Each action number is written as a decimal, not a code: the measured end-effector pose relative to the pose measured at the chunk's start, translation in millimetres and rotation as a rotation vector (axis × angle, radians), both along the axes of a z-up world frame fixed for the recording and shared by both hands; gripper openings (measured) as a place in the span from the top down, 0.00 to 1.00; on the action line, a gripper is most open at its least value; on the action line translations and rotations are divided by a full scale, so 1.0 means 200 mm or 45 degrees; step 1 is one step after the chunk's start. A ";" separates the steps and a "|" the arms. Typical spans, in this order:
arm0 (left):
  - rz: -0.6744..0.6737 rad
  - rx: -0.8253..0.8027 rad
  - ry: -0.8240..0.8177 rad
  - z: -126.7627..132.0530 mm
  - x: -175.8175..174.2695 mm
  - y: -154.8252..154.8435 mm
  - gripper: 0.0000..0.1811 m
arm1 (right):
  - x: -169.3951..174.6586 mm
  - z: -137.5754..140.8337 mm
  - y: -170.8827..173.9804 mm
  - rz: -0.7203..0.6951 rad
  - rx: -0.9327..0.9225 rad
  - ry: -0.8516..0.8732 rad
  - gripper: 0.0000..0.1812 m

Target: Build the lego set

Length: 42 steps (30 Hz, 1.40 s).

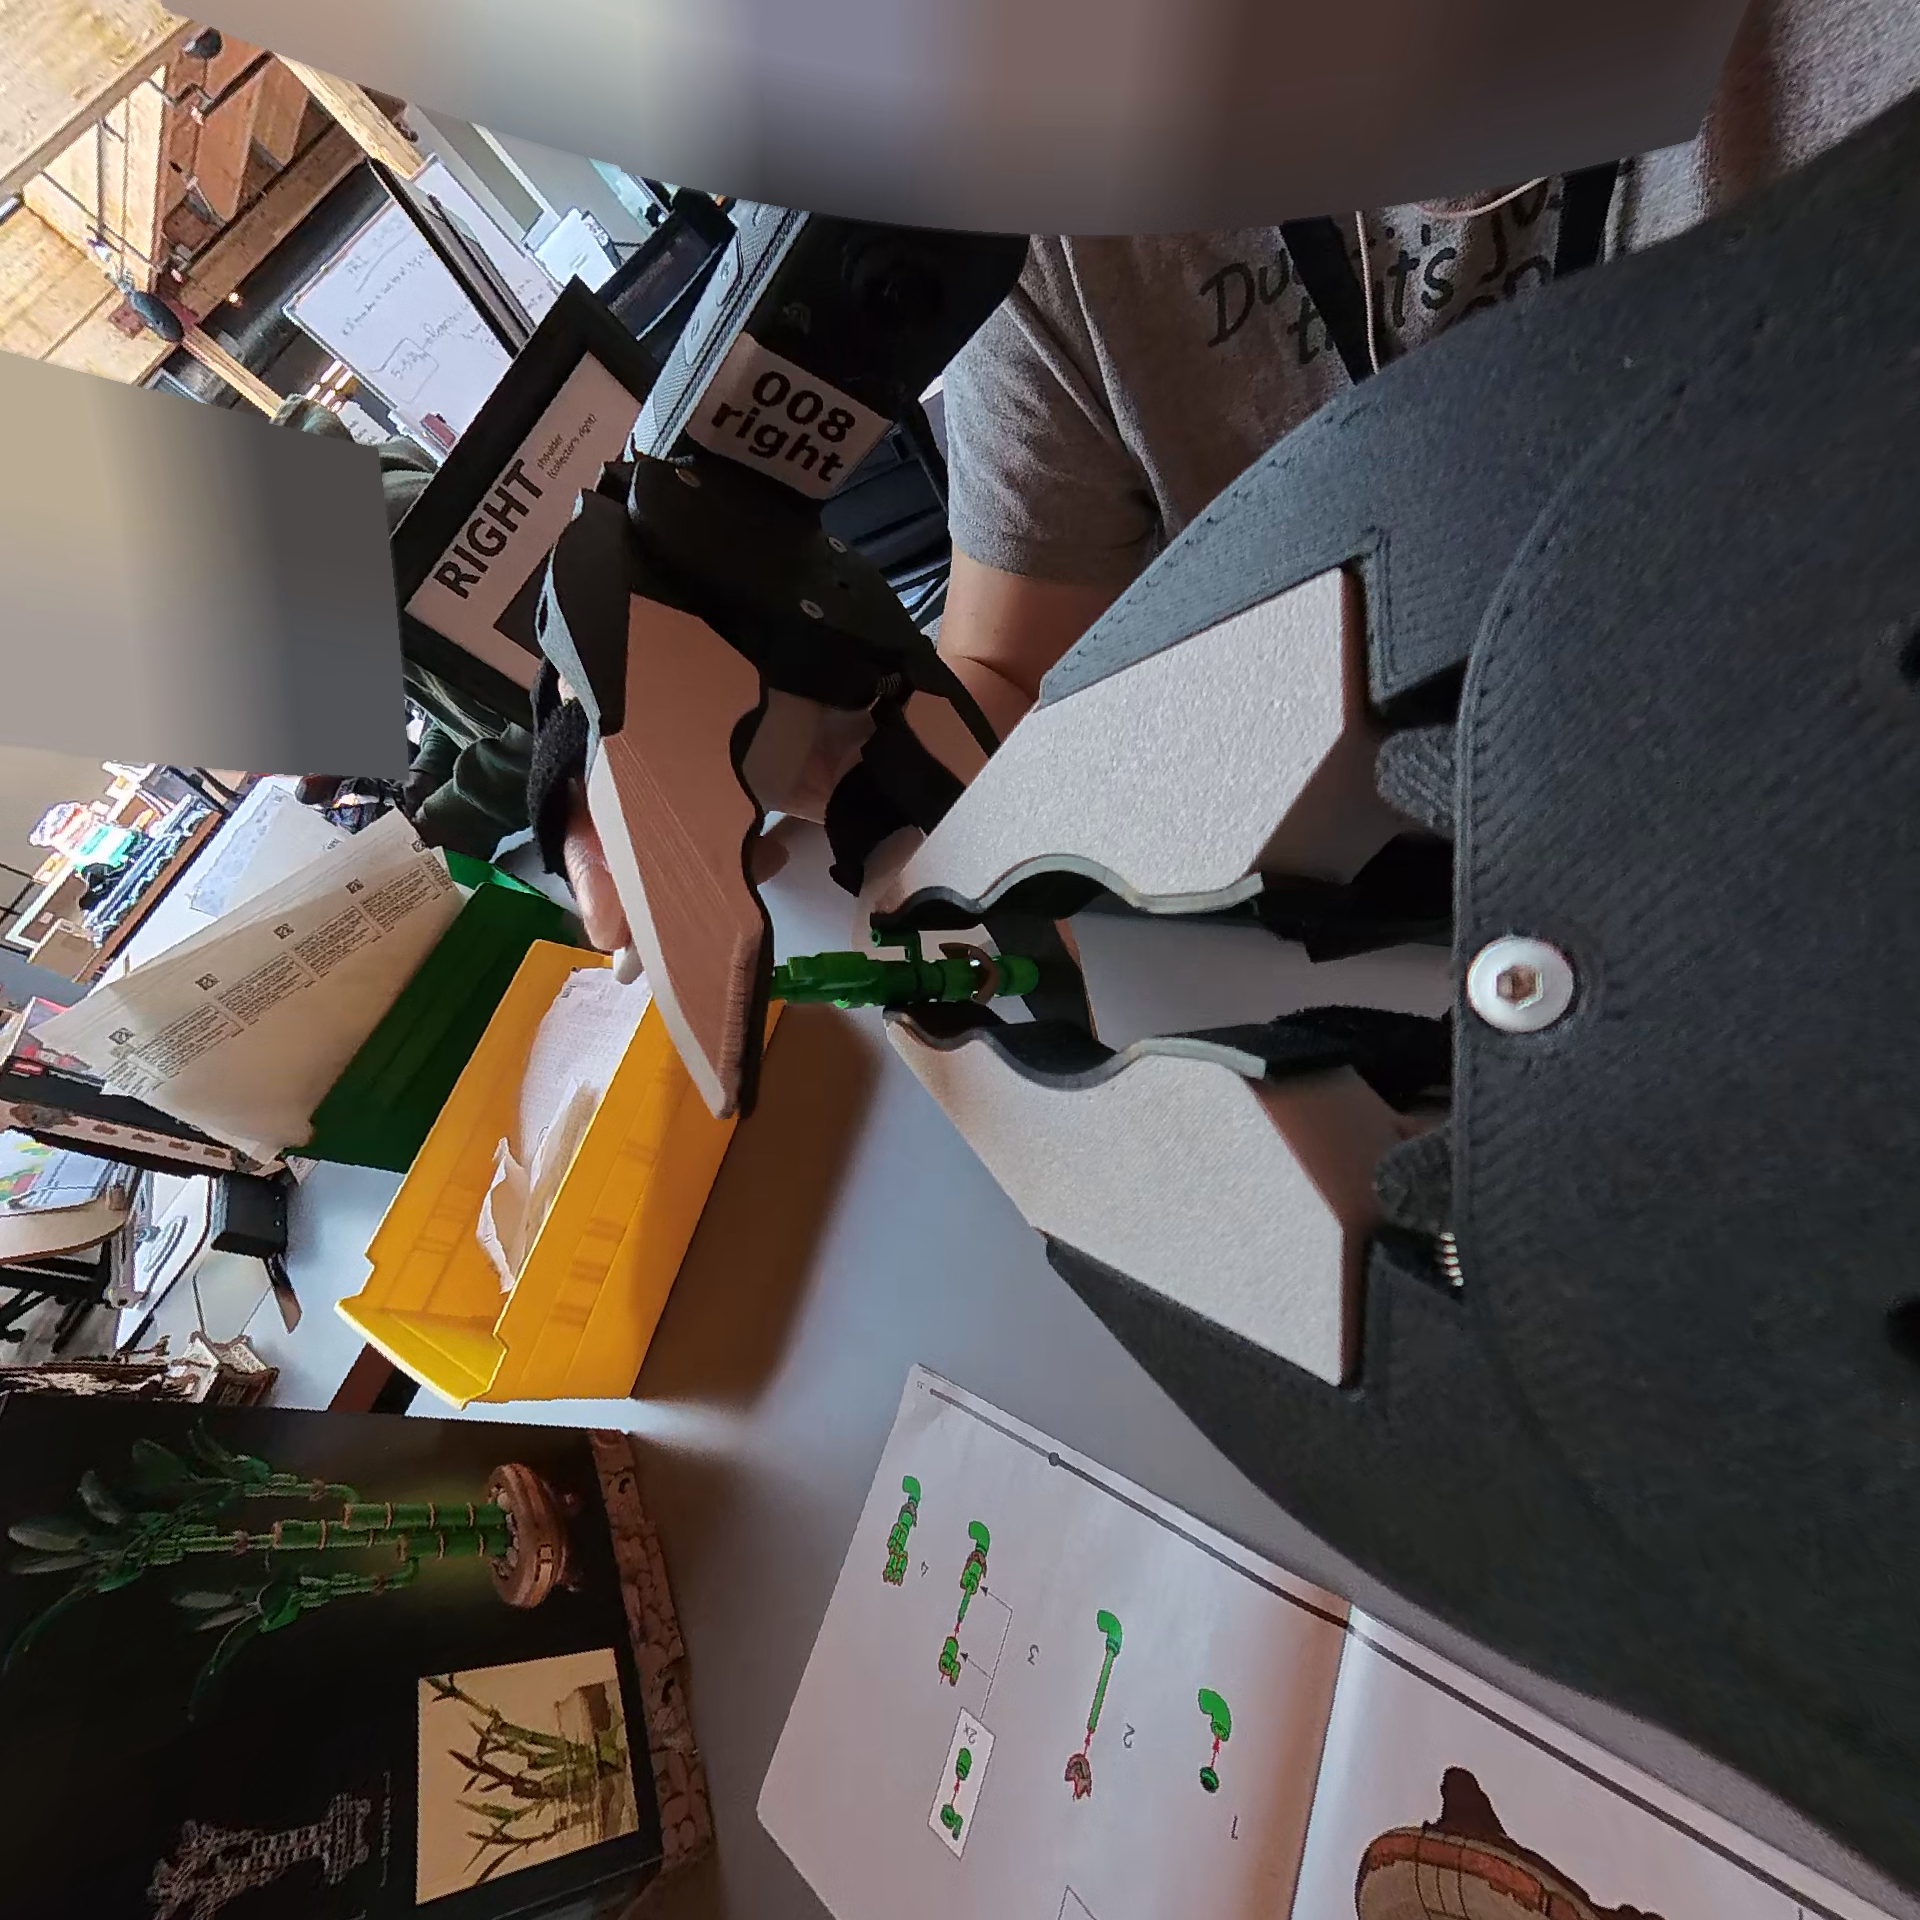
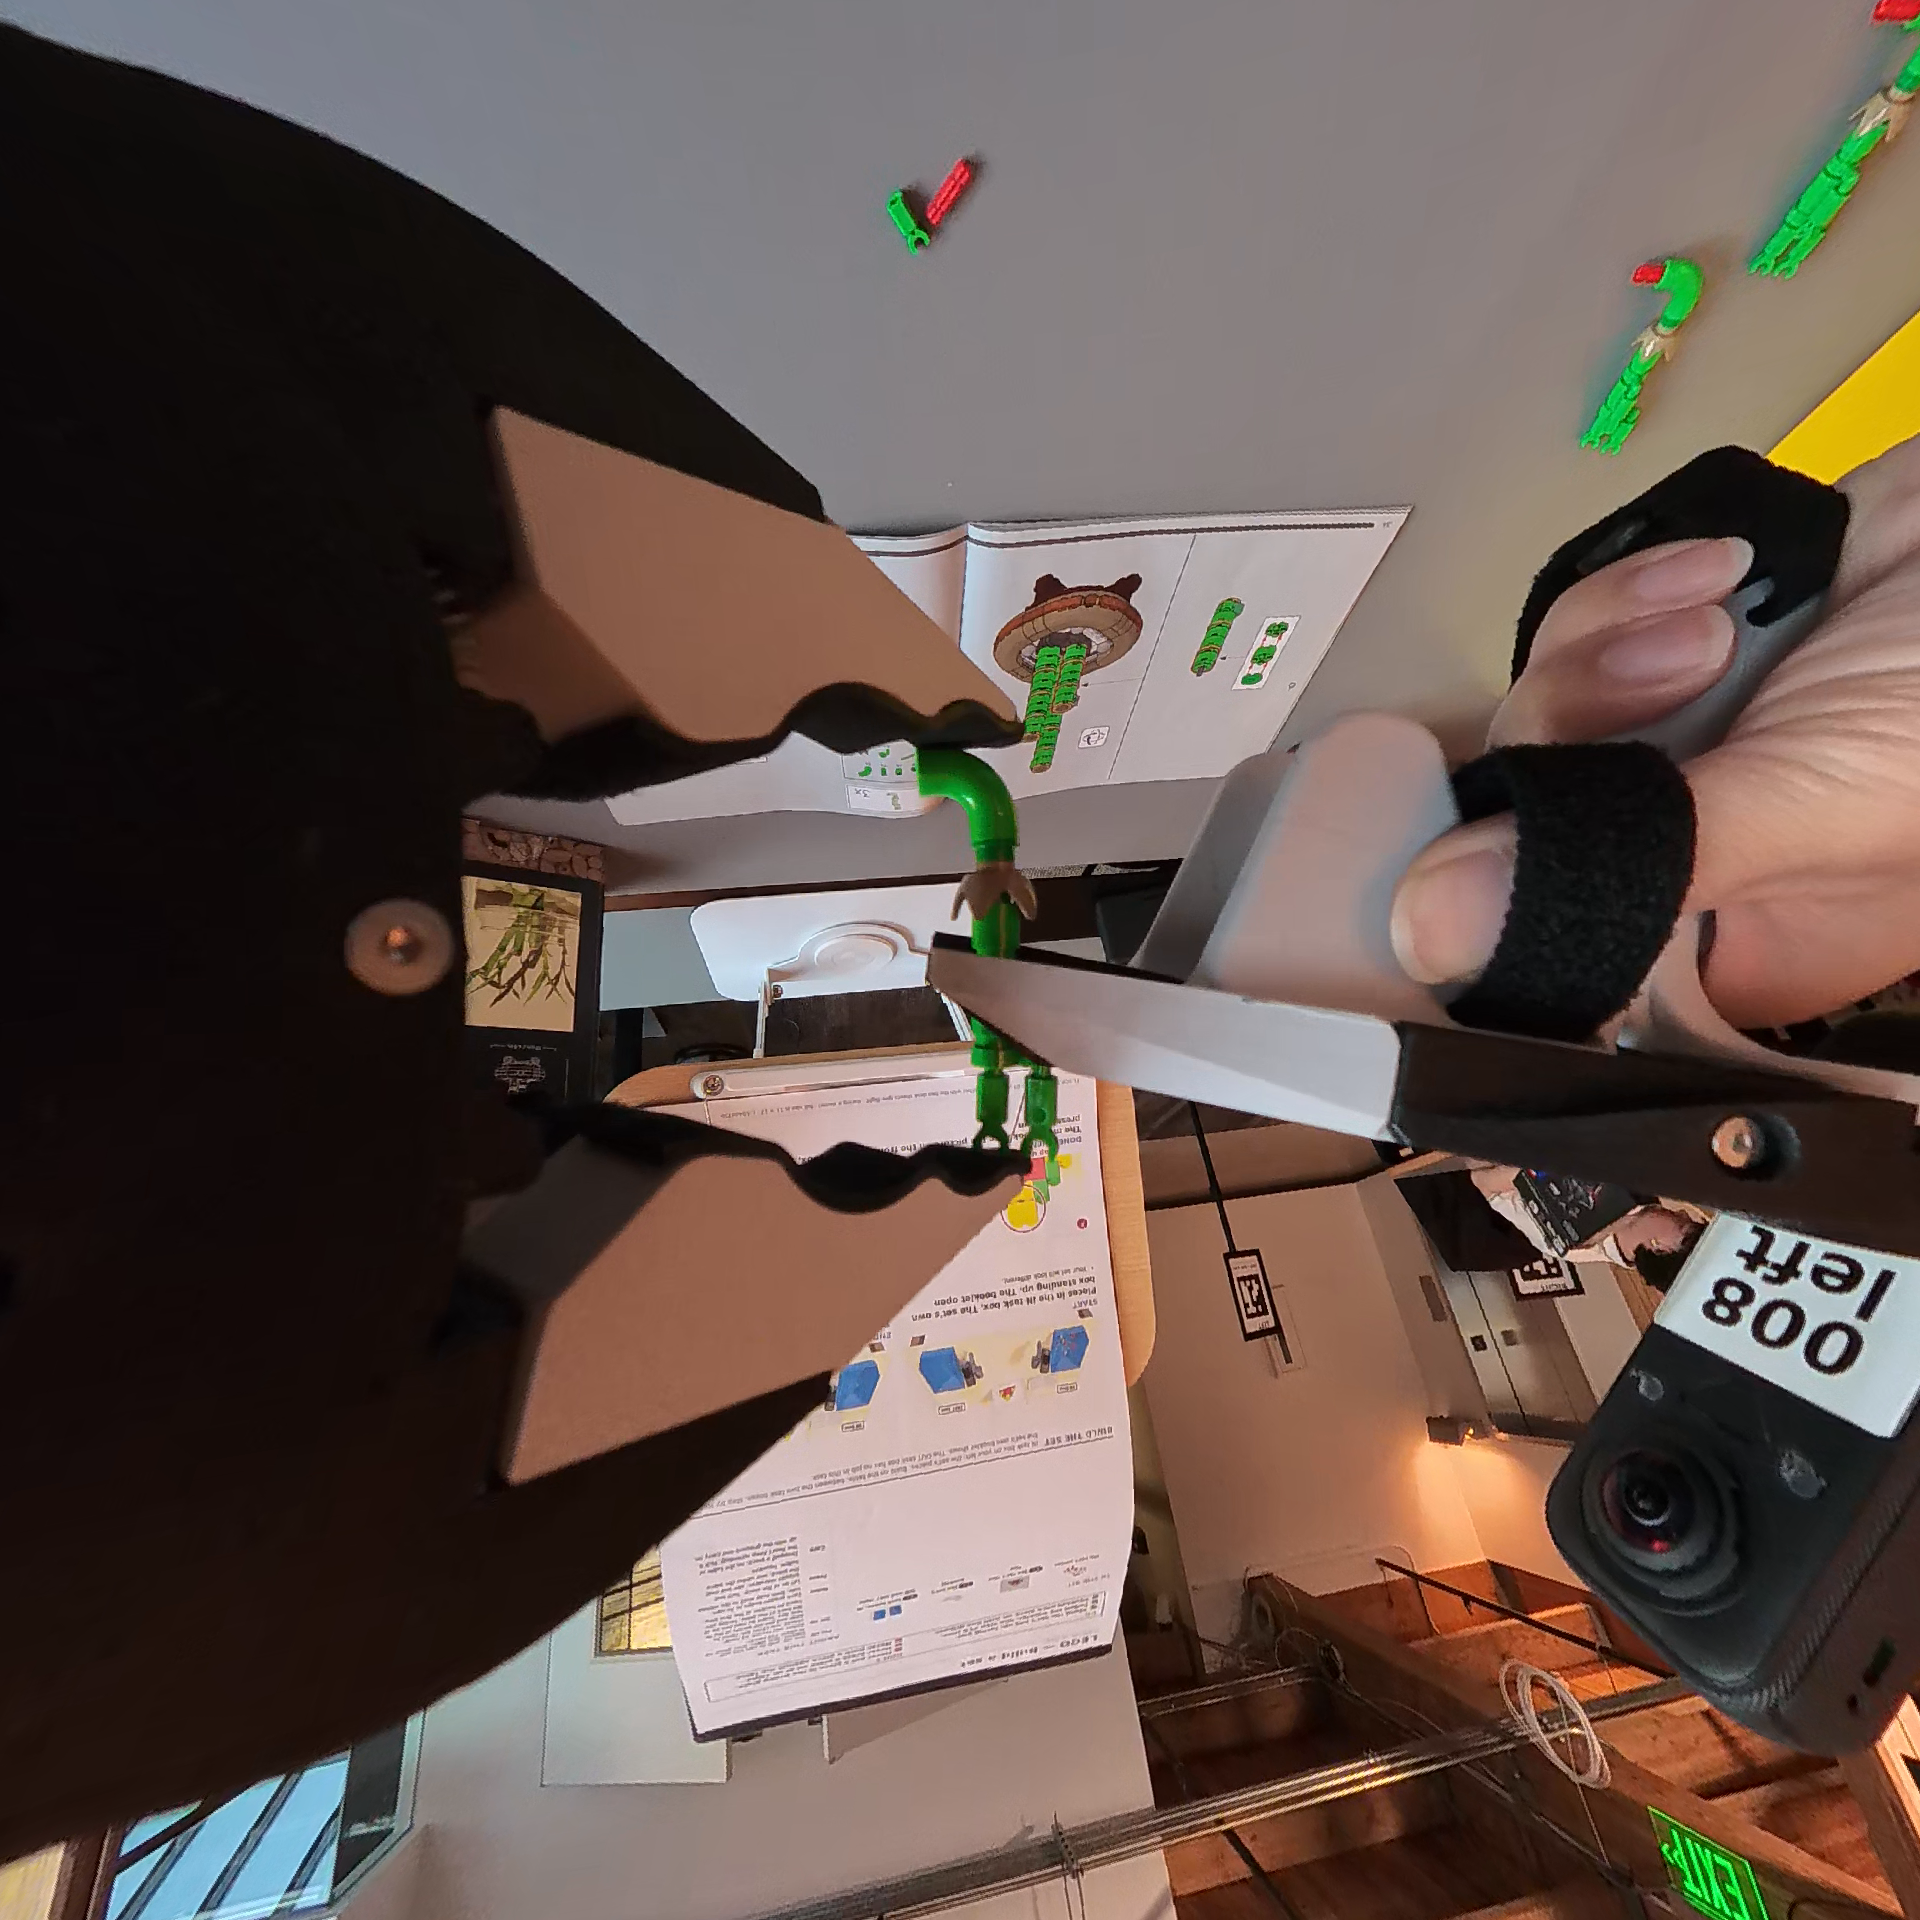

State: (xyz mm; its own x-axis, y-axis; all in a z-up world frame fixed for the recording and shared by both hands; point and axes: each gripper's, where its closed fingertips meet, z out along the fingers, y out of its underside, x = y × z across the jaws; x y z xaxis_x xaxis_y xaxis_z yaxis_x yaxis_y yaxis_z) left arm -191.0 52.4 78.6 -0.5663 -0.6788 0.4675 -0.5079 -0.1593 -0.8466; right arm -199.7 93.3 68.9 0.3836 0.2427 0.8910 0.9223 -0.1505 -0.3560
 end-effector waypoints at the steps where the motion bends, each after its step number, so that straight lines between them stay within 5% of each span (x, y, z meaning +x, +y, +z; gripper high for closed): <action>1: 0.001 0.000 0.000 0.00 0.00 0.00 0.94 | 0.00 0.00 0.00 -0.002 -0.001 0.003 0.58; 25: 0.008 -0.024 -0.013 0.02 0.00 0.01 0.94 | 0.00 0.02 0.01 0.003 0.028 0.020 0.58; 35: -0.046 -0.154 -0.139 0.14 -0.05 0.06 0.94 | -0.03 0.14 0.02 0.058 0.176 0.280 0.55; 42: 0.005 -0.239 -0.250 0.24 -0.07 0.13 0.94 | -0.07 0.15 0.01 0.144 0.159 0.382 0.73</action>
State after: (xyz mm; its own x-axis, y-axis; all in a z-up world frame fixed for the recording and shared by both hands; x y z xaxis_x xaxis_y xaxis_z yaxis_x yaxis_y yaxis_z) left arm -204.6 79.4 126.0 -0.6562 -0.5928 0.4670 -0.3360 -0.3247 -0.8842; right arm -214.6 95.7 98.2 0.6101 0.1950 0.7680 0.7820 0.0082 -0.6233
